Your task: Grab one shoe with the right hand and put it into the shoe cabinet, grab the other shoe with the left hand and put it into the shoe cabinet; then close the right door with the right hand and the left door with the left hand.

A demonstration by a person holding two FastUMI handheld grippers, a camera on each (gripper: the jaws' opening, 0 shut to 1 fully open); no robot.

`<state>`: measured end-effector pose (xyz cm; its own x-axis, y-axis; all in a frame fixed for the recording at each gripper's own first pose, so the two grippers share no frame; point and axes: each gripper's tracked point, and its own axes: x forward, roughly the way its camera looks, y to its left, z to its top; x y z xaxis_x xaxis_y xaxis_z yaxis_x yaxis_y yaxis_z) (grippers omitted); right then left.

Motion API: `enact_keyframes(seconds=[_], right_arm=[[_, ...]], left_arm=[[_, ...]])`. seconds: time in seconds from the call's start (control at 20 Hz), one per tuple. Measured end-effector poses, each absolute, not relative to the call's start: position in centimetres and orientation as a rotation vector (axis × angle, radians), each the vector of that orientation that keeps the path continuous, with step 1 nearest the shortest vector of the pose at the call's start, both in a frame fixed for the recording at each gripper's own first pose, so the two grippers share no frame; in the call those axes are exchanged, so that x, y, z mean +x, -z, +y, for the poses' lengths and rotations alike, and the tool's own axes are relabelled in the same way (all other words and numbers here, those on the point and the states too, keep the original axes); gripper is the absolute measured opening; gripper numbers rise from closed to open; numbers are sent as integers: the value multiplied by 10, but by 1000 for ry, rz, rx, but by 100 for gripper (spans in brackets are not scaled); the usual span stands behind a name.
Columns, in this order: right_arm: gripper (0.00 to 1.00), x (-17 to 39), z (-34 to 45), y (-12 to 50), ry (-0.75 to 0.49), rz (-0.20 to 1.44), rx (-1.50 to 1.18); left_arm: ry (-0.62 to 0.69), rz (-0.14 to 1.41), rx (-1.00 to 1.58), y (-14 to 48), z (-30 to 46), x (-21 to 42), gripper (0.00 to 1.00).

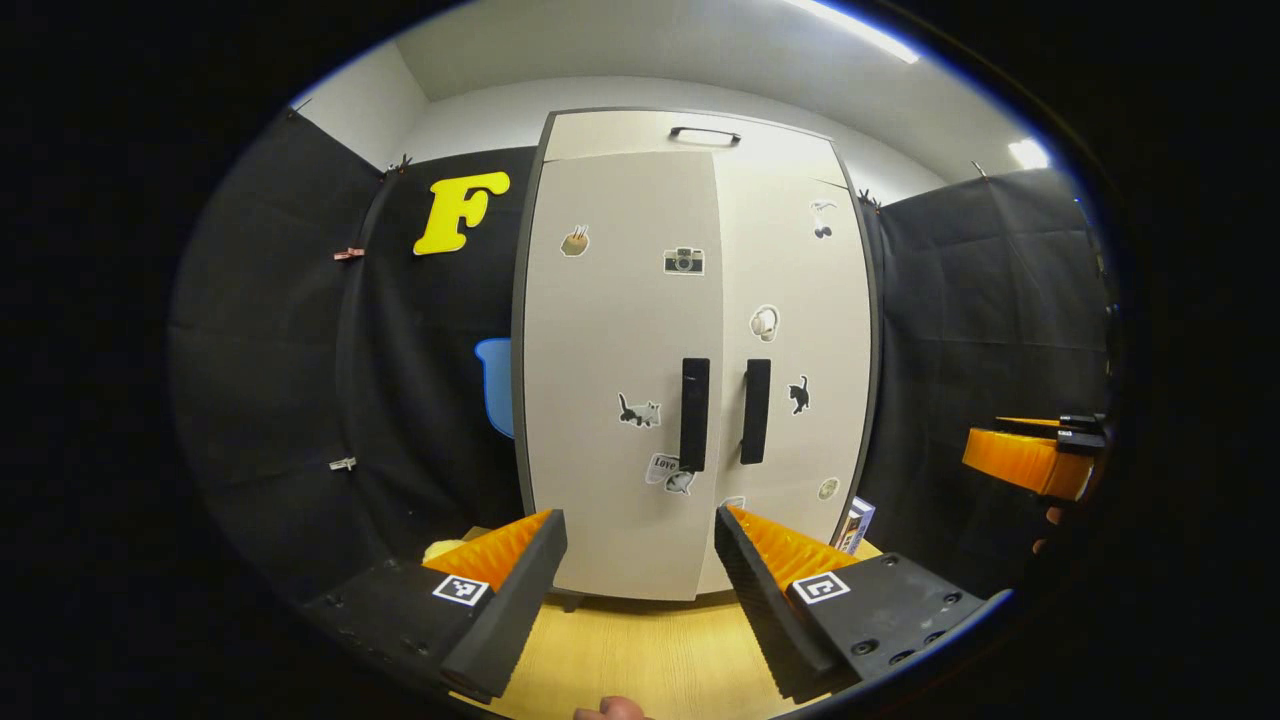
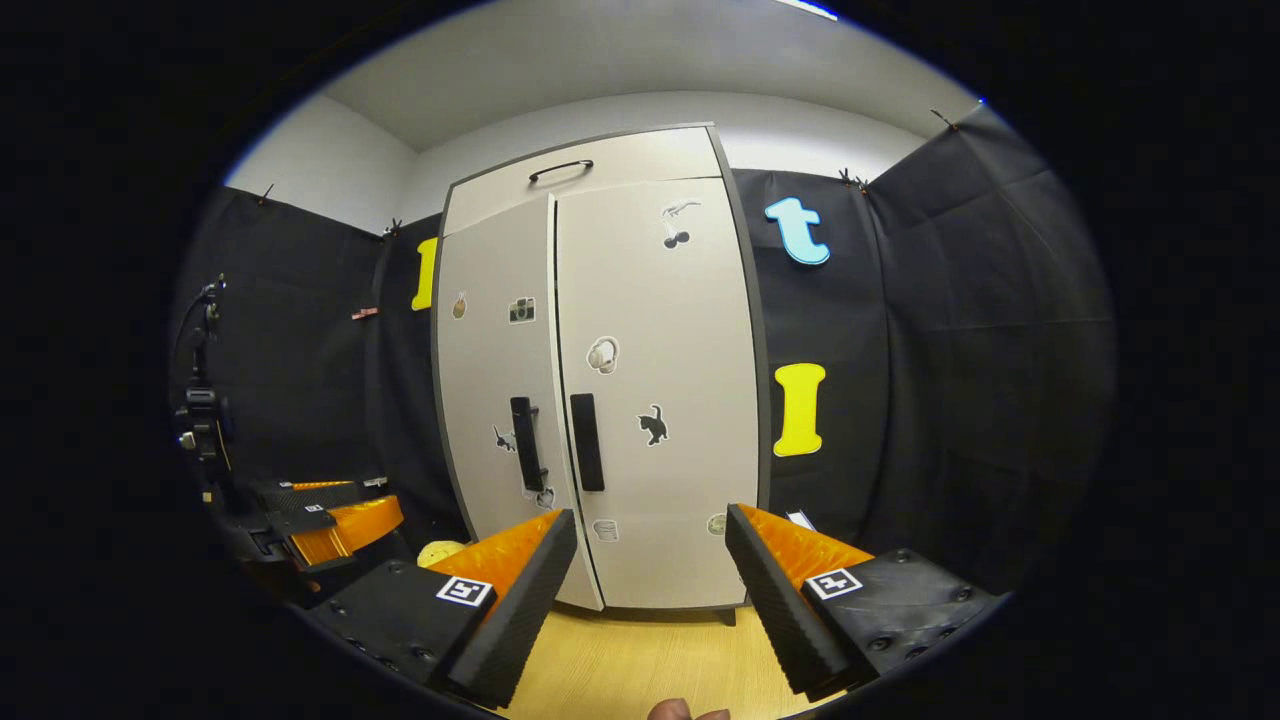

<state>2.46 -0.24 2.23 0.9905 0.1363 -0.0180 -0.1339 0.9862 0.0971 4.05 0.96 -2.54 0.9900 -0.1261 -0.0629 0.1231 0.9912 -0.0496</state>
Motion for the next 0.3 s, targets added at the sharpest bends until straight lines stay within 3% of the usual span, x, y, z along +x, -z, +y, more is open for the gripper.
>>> enact_keyframes(seconds=[0.3], right_arm=[[98, 24, -3, -21, -134, 28, 98]], left_arm=[[129, 72, -40, 29, 7, 40, 94]])
